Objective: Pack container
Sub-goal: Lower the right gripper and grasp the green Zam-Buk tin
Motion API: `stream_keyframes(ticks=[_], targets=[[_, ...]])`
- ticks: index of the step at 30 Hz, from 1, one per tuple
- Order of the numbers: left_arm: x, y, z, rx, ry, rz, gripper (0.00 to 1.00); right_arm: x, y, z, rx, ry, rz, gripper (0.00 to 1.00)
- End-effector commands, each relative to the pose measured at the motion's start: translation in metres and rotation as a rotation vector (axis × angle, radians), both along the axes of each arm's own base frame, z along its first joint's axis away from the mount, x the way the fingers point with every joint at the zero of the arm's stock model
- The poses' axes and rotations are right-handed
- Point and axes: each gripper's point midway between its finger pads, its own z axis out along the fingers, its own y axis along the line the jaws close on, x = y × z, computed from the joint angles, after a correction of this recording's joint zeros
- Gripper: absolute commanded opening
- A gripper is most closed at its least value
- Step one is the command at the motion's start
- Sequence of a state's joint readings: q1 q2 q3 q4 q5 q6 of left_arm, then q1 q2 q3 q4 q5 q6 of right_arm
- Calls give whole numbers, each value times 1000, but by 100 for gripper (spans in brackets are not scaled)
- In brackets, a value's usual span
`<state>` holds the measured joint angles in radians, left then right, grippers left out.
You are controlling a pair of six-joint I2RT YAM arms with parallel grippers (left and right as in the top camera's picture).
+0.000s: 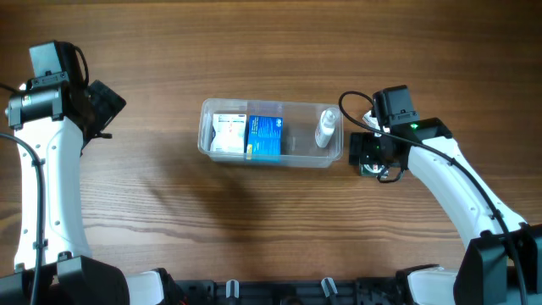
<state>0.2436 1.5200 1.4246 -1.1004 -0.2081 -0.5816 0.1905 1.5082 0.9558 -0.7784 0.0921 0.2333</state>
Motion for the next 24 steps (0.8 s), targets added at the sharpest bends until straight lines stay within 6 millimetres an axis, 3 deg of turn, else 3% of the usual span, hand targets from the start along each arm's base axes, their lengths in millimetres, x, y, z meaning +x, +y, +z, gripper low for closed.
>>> stream_keyframes(ticks=[1, 11, 14, 20, 24], targets=[[1, 2, 9, 5, -25, 4, 100, -1, -12, -1, -18, -5, -62, 100], [1, 2, 9, 5, -25, 4, 100, -2, -18, -3, -10, 4, -79, 99], [1, 2, 9, 5, -25, 4, 100, -3, -18, -10, -14, 26, -79, 94], [1, 2, 9, 5, -25, 4, 100, -5, -9, -37, 8, 108, 16, 93], [1, 2, 9, 5, -25, 4, 100, -2, -9, -43, 6, 113, 16, 93]])
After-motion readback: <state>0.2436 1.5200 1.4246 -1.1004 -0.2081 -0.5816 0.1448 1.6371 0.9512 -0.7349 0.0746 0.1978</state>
